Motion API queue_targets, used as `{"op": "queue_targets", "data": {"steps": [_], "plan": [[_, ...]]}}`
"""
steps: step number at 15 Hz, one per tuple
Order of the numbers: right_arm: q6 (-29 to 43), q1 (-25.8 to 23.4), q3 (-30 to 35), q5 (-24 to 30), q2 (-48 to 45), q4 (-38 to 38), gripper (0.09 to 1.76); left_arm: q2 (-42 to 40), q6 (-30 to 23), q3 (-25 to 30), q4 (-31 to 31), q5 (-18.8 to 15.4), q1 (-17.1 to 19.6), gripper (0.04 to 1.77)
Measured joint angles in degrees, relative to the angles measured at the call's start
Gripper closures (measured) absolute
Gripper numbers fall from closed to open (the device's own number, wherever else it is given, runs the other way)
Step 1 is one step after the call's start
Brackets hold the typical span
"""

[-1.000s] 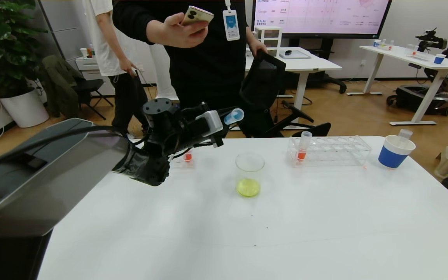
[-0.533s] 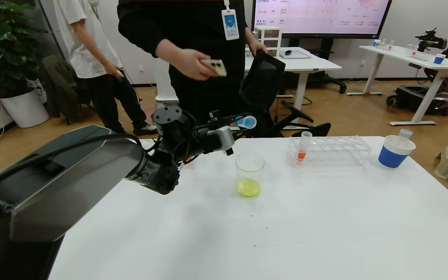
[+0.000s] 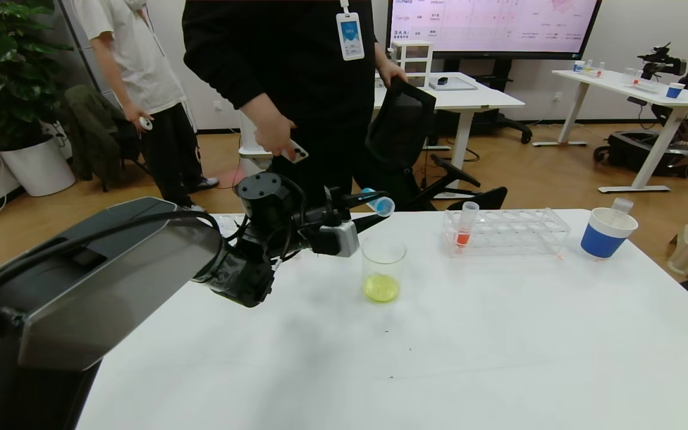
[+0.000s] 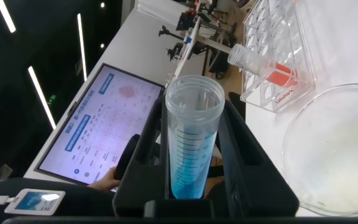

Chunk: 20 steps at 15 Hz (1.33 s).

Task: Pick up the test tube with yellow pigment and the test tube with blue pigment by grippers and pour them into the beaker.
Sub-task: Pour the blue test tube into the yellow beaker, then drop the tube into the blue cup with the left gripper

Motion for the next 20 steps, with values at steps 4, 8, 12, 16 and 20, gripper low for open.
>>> {"op": "queue_targets", "data": {"steps": [4,8,12,16,20], "plan": [[0.02,0.0,0.0,0.0,0.0,0.0,0.11,0.09,4.41,0.06,0.3,-0.38,0.05,1.3],[0.0,0.0,0.0,0.02,0.0,0.0,0.11,0.3,7.45,0.41,0.3,-0.24,0.17,1.3],[0.0,0.0,0.0,0.0,0.0,0.0,0.11,0.72,10.29,0.48,0.56,-0.09,0.8,1.3],[0.0,0.0,0.0,0.02,0.0,0.0,0.11,0.91,13.65,0.33,1.24,0.02,1.24,1.3],[0.0,0.0,0.0,0.02,0.0,-0.02,0.11,1.07,17.34,0.33,1.44,0.34,1.71,1.3]]}}
